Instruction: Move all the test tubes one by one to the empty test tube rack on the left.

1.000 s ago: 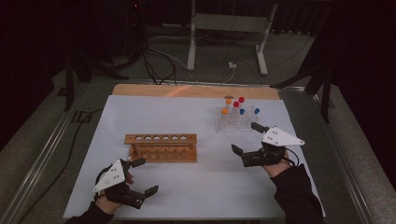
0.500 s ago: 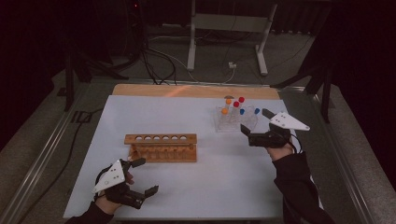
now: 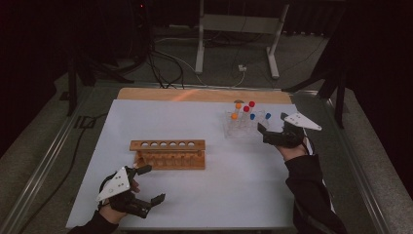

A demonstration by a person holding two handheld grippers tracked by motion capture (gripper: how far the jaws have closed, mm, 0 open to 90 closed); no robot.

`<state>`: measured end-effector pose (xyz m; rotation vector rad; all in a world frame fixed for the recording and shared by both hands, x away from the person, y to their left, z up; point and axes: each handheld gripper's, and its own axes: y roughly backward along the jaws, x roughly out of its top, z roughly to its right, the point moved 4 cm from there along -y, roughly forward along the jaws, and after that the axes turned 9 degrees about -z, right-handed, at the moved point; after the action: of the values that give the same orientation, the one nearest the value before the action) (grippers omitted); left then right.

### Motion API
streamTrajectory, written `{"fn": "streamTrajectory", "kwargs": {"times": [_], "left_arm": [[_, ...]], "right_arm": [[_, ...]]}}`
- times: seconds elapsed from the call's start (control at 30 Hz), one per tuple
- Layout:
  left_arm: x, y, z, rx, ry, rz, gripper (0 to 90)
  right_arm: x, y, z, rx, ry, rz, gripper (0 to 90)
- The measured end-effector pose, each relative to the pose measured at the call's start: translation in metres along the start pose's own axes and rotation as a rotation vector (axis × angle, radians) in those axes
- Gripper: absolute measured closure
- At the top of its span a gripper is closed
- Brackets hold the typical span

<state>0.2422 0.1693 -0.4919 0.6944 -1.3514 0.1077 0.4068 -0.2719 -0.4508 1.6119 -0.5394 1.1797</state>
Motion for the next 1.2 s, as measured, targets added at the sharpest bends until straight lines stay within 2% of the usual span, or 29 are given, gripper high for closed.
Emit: {"fn": "streamTrajectory", "kwargs": {"times": [0.17,0.2,0.23,0.33,0.5,0.67,0.7,0.73,0.77,0.93,1.03,1.2], "left_arm": [[0.0,0.0,0.0,-0.001,0.001,0.003,0.6],[0.0,0.0,0.0,-0.001,0.001,0.003,0.6],[0.0,0.0,0.0,-0.002,0.001,0.003,0.6],[0.0,0.0,0.0,-0.002,0.0,0.003,0.6],[0.0,0.0,0.0,-0.003,0.0,0.003,0.6],[0.0,0.0,0.0,-0.003,0.0,0.003,0.6],[0.0,0.0,0.0,-0.003,0.001,0.004,0.6],[0.0,0.0,0.0,-0.003,0.001,0.004,0.5],[0.0,0.0,0.0,-0.003,0.001,0.004,0.6],[0.0,0.0,0.0,-0.004,0.0,0.003,0.6],[0.0,0.0,0.0,-0.004,0.001,0.004,0.6],[0.0,0.0,0.0,-0.004,0.001,0.004,0.5]], "right_arm": [[-0.008,-0.011,0.009,-0.032,-0.045,-0.038,9.2],[-0.008,-0.011,0.009,-0.032,-0.045,-0.038,9.2],[-0.011,-0.015,0.011,-0.03,-0.065,-0.051,14.6],[-0.014,-0.019,0.014,-0.037,-0.085,-0.068,16.5],[-0.019,-0.03,0.018,-0.063,-0.126,-0.121,28.7],[-0.02,-0.038,0.021,-0.07,-0.153,-0.155,40.9],[-0.02,-0.038,0.021,-0.07,-0.153,-0.155,40.9],[-0.021,-0.041,0.023,-0.077,-0.163,-0.174,45.2],[-0.022,-0.042,0.023,-0.066,-0.171,-0.173,47.6],[-0.021,-0.044,0.024,-0.059,-0.183,-0.171,54.6],[-0.021,-0.049,0.024,-0.064,-0.182,-0.188,58.9],[-0.021,-0.052,0.022,-0.059,-0.174,-0.188,64.4]]}}
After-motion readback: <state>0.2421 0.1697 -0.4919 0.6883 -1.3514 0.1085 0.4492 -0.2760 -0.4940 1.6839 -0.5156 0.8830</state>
